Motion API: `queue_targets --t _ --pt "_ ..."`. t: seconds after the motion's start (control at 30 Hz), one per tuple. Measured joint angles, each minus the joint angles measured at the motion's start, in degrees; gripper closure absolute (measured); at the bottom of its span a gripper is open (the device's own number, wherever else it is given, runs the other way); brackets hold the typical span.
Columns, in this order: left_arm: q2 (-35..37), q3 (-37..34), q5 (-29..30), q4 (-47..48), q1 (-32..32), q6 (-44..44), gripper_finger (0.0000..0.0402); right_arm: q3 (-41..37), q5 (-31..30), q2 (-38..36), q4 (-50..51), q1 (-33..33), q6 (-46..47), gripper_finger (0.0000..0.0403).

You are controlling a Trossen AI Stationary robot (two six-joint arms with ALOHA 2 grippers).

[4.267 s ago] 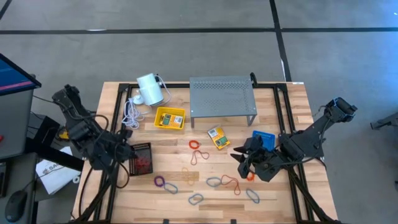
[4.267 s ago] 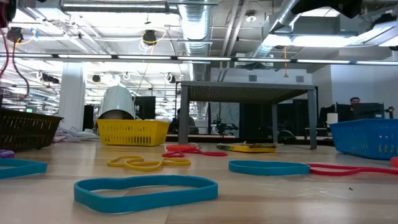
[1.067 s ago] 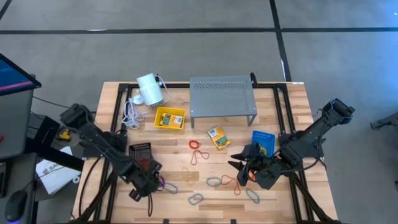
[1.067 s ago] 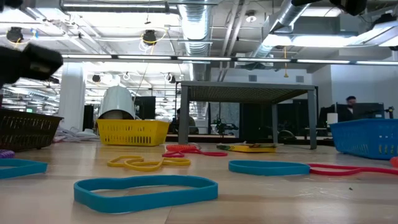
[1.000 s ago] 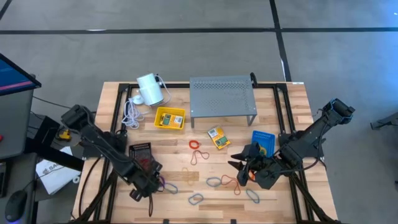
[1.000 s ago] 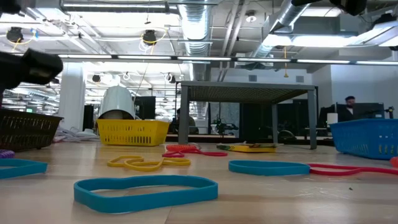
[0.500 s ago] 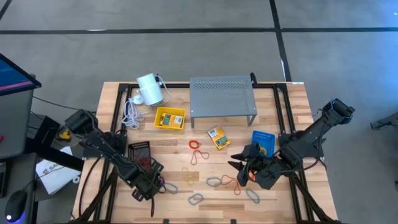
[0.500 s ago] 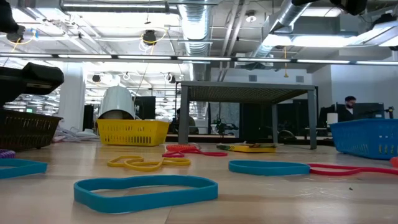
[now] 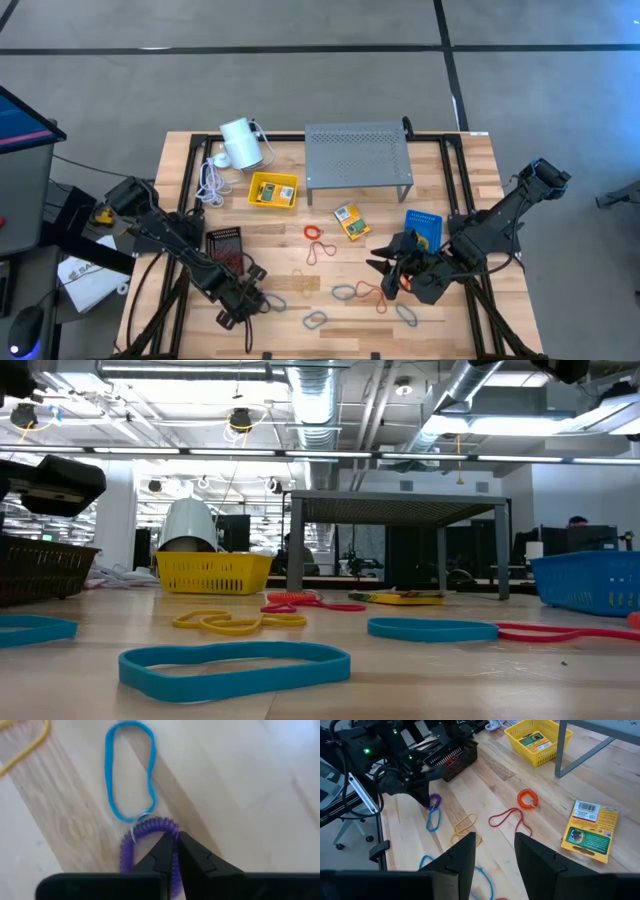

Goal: Pick & Place Office Desk Supplies
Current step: Put the violet spring keychain into the blue bin

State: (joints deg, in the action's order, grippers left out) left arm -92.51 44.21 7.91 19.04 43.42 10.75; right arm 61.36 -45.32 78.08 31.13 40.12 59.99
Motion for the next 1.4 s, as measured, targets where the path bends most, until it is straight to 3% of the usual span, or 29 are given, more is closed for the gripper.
queue_targets --t 0.33,0.63,0.8,0.97,1.07,1.17,1.33,1.4 --pt "0.26 1.36 -3.76 2.67 2.0 2.01 0.04 0.0 0.44 0.0 -0.03 -0.02 -0.63 0.0269" --pt "1.38 10.56 6.18 13.01 2.84 2.12 0.0401 0.0 0.39 0.0 -0.52 -0.98 -5.18 0.0269" --pt "11.2 8.63 17.92 6.31 1.45 3.37 0.0401 0.0 0.41 0.0 -1.75 -4.08 -12.86 0.0269" --pt "26.57 0.71 21.43 -8.79 -4.82 -0.58 0.0401 0.0 1.94 0.0 -1.81 -9.48 -20.34 0.0265" --pt "34.9 -5.56 18.42 -22.47 -10.33 -5.9 0.0401 0.0 5.28 0.0 -4.59 -13.84 -26.26 0.026" --pt "40.79 -11.1 11.18 -33.66 -17.07 -9.1 0.0401 0.0 11.65 0.0 -12.57 -18.06 -34.3 0.0255" --pt "43.56 -16.36 0.74 -43.01 -26.32 -11.18 0.0401 0.02 26.82 0.0 -29.12 -23.7 -45.21 0.0244" --pt "43.08 -16.97 -2.67 -44.82 -28.37 -12.11 0.0401 0.02 29.79 -0.02 -33.07 -25.49 -48.15 0.0236"
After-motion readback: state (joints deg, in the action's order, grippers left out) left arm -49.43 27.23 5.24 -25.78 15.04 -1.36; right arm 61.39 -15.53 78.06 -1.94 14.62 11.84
